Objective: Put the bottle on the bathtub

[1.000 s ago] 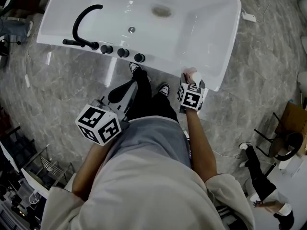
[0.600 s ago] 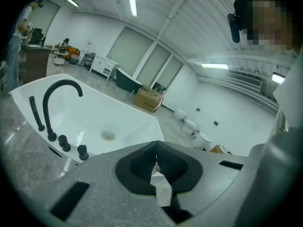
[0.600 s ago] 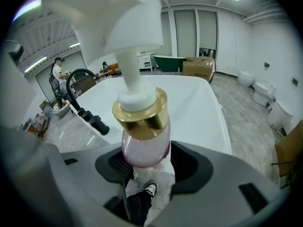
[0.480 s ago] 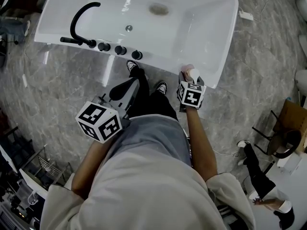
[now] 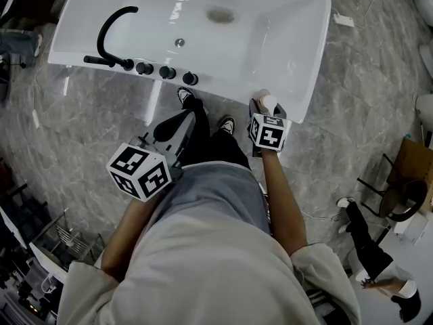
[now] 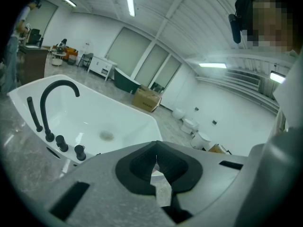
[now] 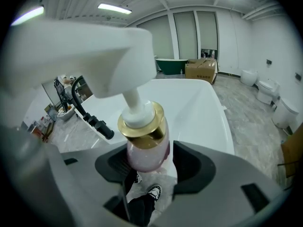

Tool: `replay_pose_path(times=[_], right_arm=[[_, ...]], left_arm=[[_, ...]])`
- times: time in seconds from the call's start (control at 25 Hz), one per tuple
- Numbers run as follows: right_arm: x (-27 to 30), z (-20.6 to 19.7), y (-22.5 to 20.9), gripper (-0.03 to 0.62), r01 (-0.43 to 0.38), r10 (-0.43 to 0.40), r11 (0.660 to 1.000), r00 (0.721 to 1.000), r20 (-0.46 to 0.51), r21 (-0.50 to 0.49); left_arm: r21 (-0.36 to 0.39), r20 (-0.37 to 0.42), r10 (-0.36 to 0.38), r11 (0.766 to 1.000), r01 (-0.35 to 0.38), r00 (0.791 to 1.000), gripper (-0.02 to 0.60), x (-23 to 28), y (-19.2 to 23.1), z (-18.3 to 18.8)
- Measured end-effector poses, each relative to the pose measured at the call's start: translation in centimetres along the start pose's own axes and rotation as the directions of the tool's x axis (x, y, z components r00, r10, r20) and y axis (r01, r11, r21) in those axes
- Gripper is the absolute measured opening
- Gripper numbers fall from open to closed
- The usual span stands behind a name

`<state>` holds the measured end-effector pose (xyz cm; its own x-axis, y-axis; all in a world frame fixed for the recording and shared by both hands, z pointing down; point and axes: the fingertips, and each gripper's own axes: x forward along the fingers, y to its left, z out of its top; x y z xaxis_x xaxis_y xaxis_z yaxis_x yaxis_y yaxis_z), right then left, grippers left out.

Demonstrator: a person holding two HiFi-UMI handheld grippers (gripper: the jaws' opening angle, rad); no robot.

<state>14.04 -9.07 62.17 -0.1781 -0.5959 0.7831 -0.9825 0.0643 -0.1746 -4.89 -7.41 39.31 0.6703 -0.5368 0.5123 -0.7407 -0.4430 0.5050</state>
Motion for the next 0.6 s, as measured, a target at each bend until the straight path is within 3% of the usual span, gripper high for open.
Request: replay_pose_path(times=[0.6], right_arm=[[-0.13,0.31,-0.21,0.252,-0.015,0.015,1.0,1.0,0.016,0.011]], left_arm=[[-0.002,0.006,-0.002,1.0,0.002,1.0,0.005,0.29,-0.34,-0.13]])
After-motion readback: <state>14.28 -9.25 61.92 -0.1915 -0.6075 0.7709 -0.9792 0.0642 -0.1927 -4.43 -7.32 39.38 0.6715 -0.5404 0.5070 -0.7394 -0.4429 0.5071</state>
